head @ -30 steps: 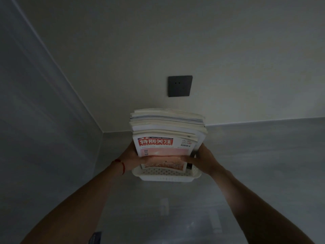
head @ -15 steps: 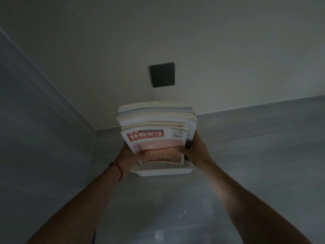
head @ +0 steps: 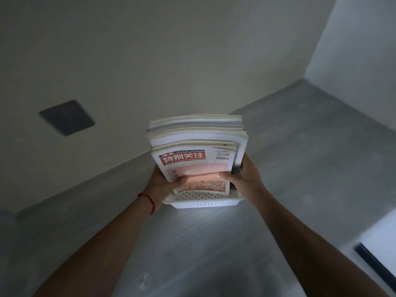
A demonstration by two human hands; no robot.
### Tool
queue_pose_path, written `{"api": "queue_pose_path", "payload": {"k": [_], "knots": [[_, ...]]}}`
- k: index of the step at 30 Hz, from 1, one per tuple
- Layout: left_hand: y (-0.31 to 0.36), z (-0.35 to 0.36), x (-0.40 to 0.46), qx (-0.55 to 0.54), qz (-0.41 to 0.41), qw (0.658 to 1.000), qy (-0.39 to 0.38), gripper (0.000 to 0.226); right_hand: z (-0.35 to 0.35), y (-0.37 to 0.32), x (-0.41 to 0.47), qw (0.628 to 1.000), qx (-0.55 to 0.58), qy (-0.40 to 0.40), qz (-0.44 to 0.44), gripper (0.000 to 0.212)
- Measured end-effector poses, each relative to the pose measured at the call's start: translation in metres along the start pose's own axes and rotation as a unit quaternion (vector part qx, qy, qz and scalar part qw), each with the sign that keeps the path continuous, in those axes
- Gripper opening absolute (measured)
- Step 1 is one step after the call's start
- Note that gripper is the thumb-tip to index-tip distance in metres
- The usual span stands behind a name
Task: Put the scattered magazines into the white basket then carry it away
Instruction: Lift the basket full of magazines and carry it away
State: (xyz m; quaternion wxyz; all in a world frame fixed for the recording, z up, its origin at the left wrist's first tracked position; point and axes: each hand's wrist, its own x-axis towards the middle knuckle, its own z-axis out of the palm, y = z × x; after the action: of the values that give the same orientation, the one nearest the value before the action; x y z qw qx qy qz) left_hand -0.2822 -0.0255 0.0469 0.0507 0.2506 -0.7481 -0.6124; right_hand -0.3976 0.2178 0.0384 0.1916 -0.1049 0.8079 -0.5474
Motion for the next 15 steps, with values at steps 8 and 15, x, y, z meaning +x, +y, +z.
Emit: {"api": "queue_pose_path", "payload": {"k": [8,15], "knots": [[0.057,0.164,0.057,0.034,0.034,0.991,-0.121,0.061,-0.150,0.042,-0.002,0.992,0.034,0.120,0.035,0.065],[0.100,0.304,0.082,0.027,0.067,0.976,-0.206,0.060,-0.272,0.087,-0.013,0.974,0.098,0.195,0.068,0.067]]}}
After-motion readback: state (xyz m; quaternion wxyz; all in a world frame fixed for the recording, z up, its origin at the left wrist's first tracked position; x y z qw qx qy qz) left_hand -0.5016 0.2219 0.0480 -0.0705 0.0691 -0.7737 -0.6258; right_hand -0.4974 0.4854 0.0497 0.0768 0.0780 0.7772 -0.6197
